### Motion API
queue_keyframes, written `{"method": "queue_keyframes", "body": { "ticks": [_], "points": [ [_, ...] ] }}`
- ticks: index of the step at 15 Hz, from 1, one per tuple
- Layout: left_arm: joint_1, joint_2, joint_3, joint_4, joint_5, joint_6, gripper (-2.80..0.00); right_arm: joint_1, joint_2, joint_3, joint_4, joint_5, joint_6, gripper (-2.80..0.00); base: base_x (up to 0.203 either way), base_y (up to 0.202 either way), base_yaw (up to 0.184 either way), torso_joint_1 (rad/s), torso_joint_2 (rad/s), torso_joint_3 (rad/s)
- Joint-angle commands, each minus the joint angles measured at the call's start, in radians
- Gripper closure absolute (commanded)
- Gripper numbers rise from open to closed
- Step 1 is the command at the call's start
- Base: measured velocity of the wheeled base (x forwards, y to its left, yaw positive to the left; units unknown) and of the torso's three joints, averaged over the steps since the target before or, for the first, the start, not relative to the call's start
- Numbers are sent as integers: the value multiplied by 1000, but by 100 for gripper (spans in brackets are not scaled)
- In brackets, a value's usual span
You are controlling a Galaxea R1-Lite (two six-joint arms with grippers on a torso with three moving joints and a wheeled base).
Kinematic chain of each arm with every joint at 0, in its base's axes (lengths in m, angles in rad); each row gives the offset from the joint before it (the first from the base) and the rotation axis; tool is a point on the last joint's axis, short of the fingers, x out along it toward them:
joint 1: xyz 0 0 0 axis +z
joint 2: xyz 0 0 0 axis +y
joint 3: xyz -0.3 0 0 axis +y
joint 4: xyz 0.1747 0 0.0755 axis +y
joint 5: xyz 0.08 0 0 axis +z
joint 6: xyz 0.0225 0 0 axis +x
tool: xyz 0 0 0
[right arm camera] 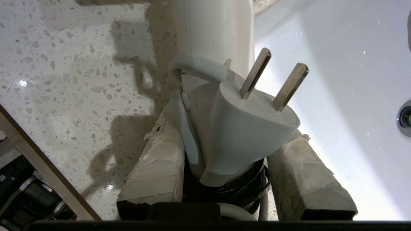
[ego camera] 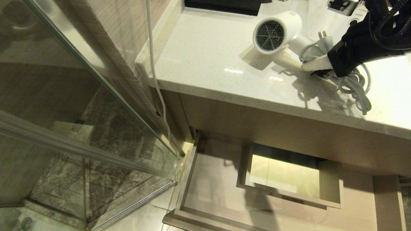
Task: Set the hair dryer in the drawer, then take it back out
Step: Place it on the countertop
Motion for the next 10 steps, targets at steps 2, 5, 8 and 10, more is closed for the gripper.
{"method": "queue_keyframes", "body": {
  "ticks": [2, 5, 8, 10],
  "points": [
    [0, 0, 1, 0, 0, 0, 0, 1, 2, 3, 14, 0, -4, -280, 0, 0, 0, 0, 0, 0],
    [0, 0, 1, 1, 0, 0, 0, 5, 2, 4, 18, 0, -4, -280, 0, 0, 0, 0, 0, 0],
    [0, 0, -1, 0, 0, 0, 0, 5, -17, 3, 13, 1, -2, -280, 0, 0, 0, 0, 0, 0],
    [0, 0, -1, 0, 0, 0, 0, 5, -58, 11, 16, 1, -2, -280, 0, 0, 0, 0, 0, 0]
  ]
}}
